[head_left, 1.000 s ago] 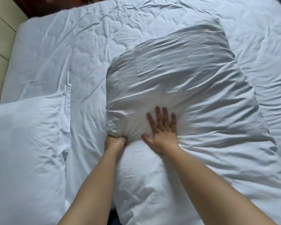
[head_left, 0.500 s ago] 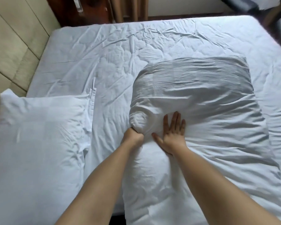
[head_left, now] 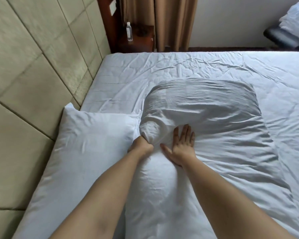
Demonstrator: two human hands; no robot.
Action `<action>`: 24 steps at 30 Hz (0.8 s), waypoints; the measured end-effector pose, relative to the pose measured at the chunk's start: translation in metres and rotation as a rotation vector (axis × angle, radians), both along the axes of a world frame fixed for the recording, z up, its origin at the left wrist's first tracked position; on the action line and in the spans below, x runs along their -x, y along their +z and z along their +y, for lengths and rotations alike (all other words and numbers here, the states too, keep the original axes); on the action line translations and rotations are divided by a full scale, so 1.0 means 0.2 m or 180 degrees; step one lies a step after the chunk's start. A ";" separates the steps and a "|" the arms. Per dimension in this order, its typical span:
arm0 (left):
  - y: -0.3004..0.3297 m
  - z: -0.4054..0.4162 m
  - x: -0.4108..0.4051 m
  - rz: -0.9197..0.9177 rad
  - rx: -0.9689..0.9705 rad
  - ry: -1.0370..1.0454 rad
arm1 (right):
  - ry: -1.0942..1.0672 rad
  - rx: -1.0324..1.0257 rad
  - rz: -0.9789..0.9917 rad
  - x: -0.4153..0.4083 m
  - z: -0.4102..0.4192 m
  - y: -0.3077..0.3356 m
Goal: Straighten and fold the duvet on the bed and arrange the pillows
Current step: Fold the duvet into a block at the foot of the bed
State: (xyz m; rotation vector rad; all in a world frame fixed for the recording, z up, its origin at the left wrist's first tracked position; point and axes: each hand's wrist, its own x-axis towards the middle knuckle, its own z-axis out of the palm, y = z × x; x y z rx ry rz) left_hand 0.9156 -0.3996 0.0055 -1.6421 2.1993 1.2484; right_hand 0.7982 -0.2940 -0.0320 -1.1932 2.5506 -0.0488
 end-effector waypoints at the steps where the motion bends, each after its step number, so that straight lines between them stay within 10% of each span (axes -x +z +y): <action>1: -0.01 -0.05 -0.05 -0.0029 0.0009 0.0045 | 0.0056 0.0010 -0.0006 -0.04 -0.06 0.00; 24: -0.81 -0.35 -0.23 -0.0611 0.0351 0.0578 | 0.0648 -0.0282 -0.0028 -0.20 -0.46 -0.60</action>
